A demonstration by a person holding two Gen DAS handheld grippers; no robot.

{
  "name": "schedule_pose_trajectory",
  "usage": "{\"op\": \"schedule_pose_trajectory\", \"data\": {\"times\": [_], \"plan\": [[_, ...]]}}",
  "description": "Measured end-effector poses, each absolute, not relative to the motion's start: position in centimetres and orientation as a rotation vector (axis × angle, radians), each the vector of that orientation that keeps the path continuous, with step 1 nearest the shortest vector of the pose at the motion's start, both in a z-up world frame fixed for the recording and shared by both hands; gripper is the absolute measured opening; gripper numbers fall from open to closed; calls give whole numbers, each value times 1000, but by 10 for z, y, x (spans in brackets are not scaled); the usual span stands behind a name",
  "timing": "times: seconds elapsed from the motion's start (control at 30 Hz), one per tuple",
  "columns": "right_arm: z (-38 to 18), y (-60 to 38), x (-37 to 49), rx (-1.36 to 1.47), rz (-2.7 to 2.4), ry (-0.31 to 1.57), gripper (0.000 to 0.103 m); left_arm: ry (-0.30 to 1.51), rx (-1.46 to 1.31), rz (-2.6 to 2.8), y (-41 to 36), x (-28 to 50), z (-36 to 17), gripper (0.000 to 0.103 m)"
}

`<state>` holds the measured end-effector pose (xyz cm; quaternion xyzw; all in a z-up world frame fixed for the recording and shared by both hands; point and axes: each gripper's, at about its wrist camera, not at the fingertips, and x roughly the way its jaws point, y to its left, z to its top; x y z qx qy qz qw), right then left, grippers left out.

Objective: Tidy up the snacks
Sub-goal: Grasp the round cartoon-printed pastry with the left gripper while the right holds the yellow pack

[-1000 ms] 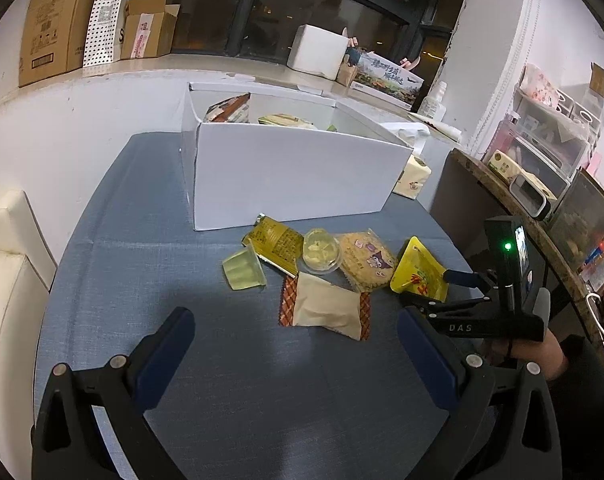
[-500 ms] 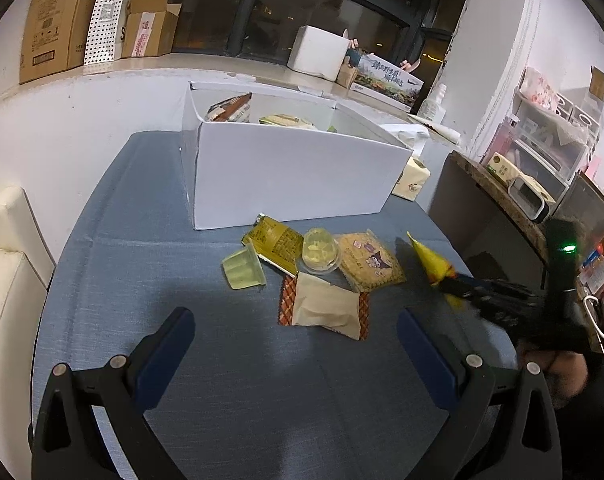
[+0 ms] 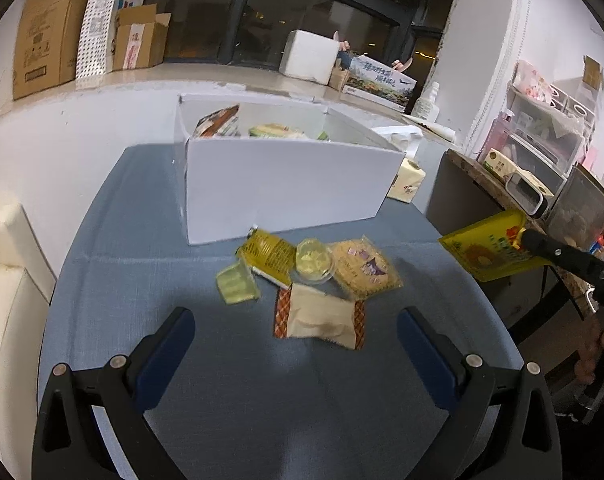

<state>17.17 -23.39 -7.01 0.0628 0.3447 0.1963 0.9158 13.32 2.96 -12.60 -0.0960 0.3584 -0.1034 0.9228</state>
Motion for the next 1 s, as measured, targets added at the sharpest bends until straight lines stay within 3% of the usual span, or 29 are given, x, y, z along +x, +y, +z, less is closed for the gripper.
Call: {"op": "schedule_pose_trajectory", "data": {"times": [0.17, 0.53, 0.9, 0.93, 1.0], "plan": [[-59, -232, 166, 137, 428, 681, 15, 721, -137, -260, 13, 155, -118, 103], [-72, -239, 157, 156, 434, 718, 15, 904, 243, -598, -87, 256, -154, 103], [-83, -250, 159, 183, 425, 753, 15, 1047, 338, -685, -105, 295, -198, 103], [-84, -251, 160, 185, 424, 755, 15, 1036, 332, -689, -104, 294, -197, 101], [-85, -251, 161, 187, 422, 756, 15, 1018, 317, -690, -100, 293, -192, 80]]}}
